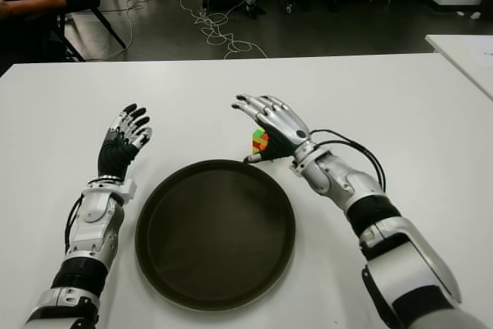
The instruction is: Pick up the Rubik's Cube and put it in the plate
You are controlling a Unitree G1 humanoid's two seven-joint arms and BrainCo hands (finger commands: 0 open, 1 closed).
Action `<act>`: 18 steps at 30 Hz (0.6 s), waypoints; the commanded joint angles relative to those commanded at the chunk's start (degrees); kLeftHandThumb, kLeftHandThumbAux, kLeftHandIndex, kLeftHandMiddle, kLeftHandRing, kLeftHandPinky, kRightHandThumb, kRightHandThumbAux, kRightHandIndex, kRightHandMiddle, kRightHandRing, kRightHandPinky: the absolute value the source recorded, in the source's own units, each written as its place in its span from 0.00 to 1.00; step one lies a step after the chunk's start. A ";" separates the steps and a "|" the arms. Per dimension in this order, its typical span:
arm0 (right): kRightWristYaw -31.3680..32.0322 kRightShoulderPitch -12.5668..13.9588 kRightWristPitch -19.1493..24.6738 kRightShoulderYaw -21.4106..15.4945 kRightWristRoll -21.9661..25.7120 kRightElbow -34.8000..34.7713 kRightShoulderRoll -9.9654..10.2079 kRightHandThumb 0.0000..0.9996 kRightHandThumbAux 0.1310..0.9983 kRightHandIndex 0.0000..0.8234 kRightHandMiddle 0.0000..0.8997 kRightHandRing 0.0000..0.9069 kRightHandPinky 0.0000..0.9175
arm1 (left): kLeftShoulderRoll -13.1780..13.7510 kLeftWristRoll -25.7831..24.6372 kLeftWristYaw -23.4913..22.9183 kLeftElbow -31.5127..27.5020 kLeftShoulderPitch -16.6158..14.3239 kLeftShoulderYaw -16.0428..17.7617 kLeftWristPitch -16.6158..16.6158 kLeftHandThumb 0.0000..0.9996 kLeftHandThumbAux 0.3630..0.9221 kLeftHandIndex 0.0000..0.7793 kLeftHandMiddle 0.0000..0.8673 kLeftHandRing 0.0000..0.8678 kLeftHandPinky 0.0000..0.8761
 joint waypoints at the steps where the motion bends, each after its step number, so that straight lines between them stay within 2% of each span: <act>1: -0.11 -0.05 0.16 0.20 -0.02 0.02 -0.01 0.00 0.73 0.09 0.10 0.14 0.16 | 0.05 0.02 -0.03 0.00 -0.01 -0.01 0.09 0.00 0.75 0.16 0.19 0.14 0.08; 18: -1.97 -0.59 2.13 2.07 -0.02 0.94 0.24 0.00 0.72 0.09 0.11 0.14 0.16 | 0.18 -0.17 -0.73 -0.06 0.05 0.08 -0.32 0.00 0.80 0.17 0.20 0.15 0.09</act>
